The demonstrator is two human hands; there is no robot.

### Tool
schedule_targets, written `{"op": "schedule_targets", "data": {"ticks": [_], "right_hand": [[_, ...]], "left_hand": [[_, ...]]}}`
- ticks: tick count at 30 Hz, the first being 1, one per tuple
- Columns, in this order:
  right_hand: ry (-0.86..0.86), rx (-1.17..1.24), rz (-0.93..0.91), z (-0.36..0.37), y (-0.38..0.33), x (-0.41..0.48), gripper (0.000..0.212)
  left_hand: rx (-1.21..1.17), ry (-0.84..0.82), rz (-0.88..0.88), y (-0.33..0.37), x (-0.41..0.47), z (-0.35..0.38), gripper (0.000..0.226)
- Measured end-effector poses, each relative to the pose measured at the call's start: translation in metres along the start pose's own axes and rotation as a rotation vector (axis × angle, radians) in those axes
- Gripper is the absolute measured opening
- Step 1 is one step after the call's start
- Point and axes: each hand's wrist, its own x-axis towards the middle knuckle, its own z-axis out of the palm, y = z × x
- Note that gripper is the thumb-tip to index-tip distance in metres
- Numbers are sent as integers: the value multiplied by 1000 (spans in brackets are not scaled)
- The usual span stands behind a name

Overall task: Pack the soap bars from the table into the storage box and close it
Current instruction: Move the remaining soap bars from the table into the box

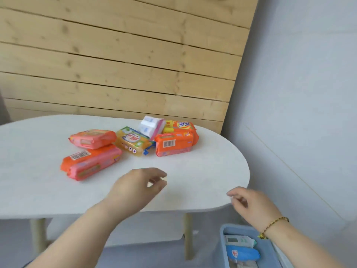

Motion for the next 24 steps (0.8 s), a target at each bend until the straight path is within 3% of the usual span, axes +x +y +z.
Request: {"op": "schedule_targets", "data": {"ticks": [3, 5, 9, 12, 18, 24], "right_hand": [[-5, -36, -93, 1, -50, 19, 27], [18, -56, -192, 9, -86, 35, 28], [-33, -103, -328, 27, -139, 62, 33], [-4, -103, -390, 34, -173, 85, 40], [29, -115, -442, 40, -227, 127, 47], [-94, -212, -268, 54, -254, 167, 55]], "left_hand": [[77, 346, -136, -37, 13, -30, 32], [169, 426, -227, -64, 19, -42, 44], [323, 288, -348, -105, 25, -49, 77], [317, 232, -386, -122, 33, -54, 90], [309, 177, -393, -135, 40, -59, 88], [238, 105, -347, -135, 29, -72, 82]]}}
